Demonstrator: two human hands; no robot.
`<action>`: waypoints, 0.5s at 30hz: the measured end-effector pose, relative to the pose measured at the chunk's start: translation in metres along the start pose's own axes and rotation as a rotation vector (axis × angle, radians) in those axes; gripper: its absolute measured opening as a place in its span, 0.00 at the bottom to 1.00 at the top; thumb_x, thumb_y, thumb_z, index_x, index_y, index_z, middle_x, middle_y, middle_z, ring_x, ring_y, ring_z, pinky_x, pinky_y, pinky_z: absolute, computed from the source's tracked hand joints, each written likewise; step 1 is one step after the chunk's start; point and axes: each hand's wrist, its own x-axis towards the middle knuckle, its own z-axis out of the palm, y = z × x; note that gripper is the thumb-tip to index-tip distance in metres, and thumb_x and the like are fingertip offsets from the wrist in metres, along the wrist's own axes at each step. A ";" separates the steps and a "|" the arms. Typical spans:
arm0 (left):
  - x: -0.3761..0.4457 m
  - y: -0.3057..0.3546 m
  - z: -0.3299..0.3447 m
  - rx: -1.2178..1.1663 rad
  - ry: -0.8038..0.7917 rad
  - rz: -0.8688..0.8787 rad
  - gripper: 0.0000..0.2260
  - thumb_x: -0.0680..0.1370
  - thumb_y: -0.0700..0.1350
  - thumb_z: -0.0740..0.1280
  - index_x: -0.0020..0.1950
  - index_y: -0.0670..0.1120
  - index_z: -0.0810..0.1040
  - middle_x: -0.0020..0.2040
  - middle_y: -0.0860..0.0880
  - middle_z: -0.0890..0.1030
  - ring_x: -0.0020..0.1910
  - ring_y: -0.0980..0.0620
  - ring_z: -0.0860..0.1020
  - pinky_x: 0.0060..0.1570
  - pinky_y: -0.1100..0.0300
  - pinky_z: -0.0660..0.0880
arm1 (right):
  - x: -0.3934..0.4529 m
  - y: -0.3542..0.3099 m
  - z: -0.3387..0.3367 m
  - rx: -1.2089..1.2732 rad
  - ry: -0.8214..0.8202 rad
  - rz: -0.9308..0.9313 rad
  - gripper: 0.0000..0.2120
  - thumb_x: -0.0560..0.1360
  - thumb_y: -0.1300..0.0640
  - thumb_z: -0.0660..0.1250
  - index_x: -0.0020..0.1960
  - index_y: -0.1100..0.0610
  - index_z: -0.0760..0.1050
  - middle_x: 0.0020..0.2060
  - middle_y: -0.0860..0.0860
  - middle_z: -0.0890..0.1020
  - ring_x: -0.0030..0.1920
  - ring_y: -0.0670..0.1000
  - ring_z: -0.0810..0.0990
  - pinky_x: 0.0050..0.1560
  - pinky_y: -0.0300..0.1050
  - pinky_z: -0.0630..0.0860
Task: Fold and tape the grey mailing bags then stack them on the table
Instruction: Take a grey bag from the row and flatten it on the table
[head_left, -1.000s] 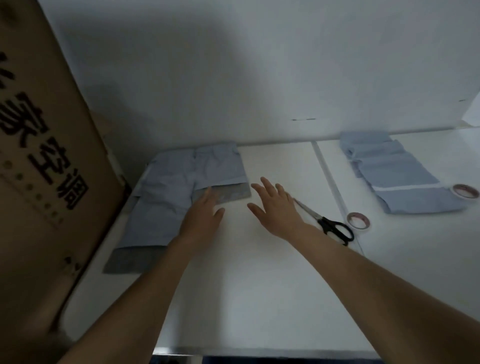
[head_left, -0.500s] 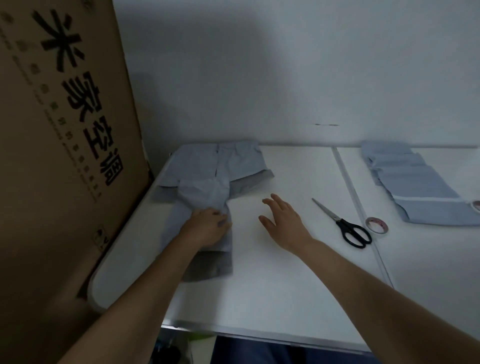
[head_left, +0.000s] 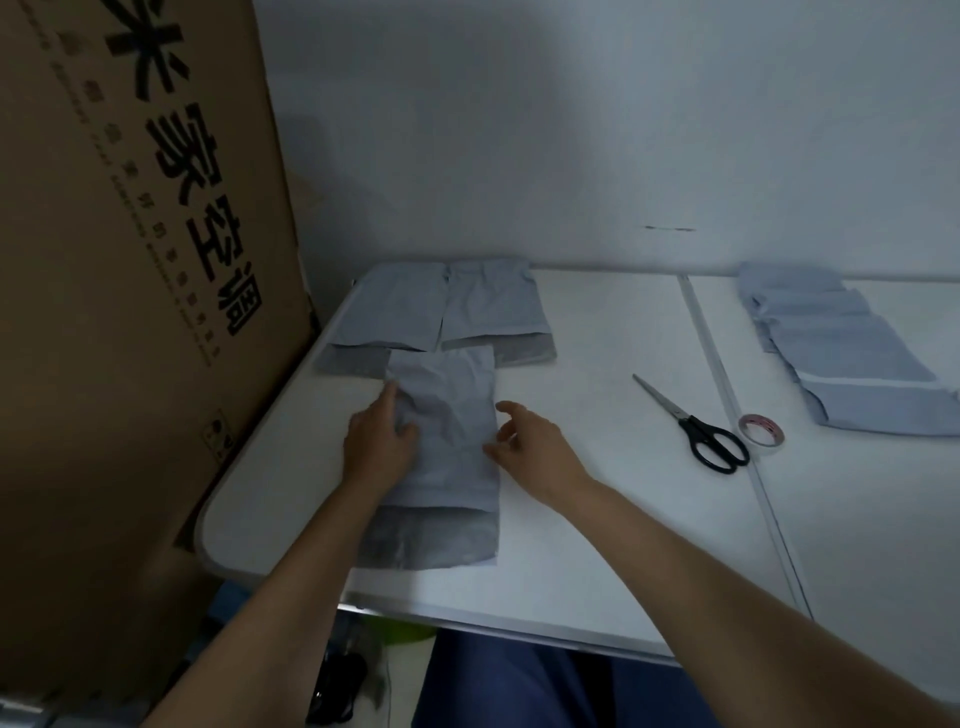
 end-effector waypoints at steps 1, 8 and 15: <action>-0.002 0.004 0.001 -0.019 -0.016 0.017 0.29 0.78 0.44 0.64 0.77 0.49 0.59 0.68 0.40 0.72 0.64 0.38 0.72 0.64 0.49 0.70 | 0.001 -0.004 0.002 -0.011 0.003 0.038 0.24 0.76 0.53 0.66 0.69 0.56 0.66 0.52 0.53 0.80 0.53 0.54 0.78 0.54 0.50 0.76; -0.015 0.022 0.000 -0.150 -0.103 -0.017 0.28 0.78 0.41 0.66 0.76 0.53 0.62 0.68 0.44 0.73 0.64 0.46 0.74 0.52 0.68 0.66 | 0.000 -0.017 -0.009 -0.250 -0.101 0.222 0.07 0.78 0.58 0.58 0.48 0.59 0.73 0.51 0.57 0.79 0.52 0.58 0.79 0.45 0.44 0.71; -0.025 0.064 0.018 -0.370 -0.216 -0.054 0.33 0.71 0.40 0.69 0.74 0.57 0.65 0.69 0.47 0.71 0.64 0.45 0.74 0.60 0.50 0.75 | -0.027 0.007 -0.071 0.087 -0.096 0.321 0.08 0.78 0.56 0.61 0.43 0.59 0.70 0.40 0.52 0.75 0.44 0.51 0.72 0.40 0.41 0.66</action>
